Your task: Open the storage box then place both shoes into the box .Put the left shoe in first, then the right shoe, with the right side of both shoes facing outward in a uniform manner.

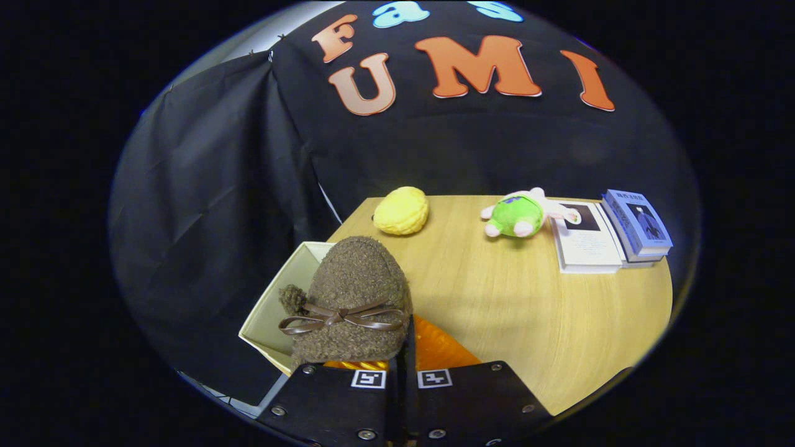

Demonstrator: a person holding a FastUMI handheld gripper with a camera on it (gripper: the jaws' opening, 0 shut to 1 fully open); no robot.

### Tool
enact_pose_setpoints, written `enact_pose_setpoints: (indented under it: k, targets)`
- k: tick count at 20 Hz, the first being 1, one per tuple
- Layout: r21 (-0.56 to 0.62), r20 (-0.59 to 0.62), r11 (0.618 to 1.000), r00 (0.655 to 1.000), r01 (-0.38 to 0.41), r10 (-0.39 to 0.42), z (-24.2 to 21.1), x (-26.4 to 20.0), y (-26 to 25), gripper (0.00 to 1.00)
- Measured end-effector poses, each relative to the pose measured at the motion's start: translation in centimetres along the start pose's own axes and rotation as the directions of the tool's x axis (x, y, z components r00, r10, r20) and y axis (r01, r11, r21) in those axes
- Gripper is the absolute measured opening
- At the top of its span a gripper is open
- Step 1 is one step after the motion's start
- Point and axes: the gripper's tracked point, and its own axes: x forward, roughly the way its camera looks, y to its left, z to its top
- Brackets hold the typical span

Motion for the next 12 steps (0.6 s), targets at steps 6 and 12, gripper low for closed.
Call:
enact_pose_setpoints:
  k: [6,12]
  targets:
    - [-0.088,-0.024,0.996,1.000,-0.011,0.008,1.9,2.7,6.5,0.04]
    - [-0.114,-0.080,0.993,0.997,0.012,-0.022,1.2,6.5,9.0,0.04]
